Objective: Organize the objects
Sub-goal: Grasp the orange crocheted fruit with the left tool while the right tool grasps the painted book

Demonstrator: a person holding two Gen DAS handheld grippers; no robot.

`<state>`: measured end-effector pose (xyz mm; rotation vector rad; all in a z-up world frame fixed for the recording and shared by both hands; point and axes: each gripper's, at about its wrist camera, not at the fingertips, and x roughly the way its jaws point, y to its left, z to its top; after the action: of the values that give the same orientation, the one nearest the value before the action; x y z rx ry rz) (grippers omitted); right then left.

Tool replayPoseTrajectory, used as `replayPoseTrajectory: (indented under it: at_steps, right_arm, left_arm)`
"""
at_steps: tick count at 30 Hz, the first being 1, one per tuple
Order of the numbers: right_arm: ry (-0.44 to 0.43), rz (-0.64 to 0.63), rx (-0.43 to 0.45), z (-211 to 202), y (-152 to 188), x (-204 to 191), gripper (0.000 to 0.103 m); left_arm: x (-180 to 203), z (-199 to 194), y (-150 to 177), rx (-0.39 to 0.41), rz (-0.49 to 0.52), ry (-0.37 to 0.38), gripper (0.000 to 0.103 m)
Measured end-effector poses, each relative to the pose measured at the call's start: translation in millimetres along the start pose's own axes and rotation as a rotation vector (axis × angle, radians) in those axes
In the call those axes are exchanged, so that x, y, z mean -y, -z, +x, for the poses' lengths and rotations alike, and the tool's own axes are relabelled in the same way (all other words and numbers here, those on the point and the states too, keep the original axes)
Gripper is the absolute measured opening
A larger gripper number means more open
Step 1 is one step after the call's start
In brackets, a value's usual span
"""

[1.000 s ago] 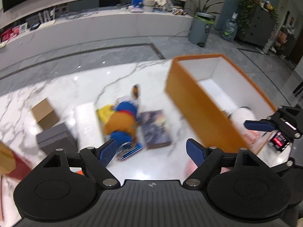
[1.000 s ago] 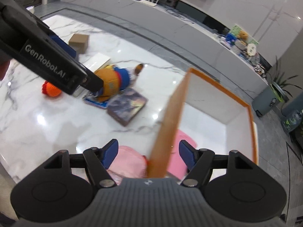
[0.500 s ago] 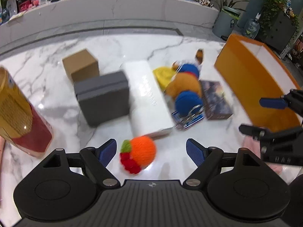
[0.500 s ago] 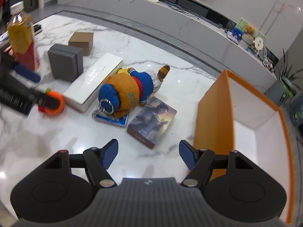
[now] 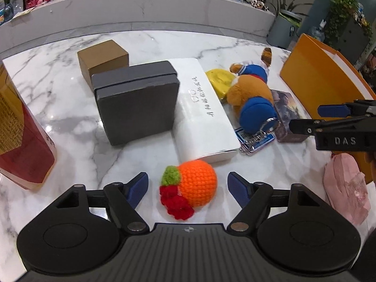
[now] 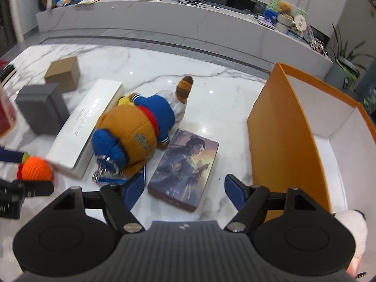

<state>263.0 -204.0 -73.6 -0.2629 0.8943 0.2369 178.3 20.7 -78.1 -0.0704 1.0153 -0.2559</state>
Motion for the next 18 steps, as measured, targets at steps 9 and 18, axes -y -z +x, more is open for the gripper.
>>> replayPoseTrajectory:
  at_steps: [9, 18]
  right_arm:
    - [0.014, 0.075, -0.018, 31.5, -6.5, -1.4, 0.076]
    - [-0.002, 0.149, -0.036, 52.3, -6.7, 2.2, 0.076]
  left_arm:
    - [-5.4, -1.0, 3.8, 0.041, 0.018, -0.014, 0.079]
    - [6.6, 0.7, 12.3, 0.067, 0.146, -0.056, 0.079]
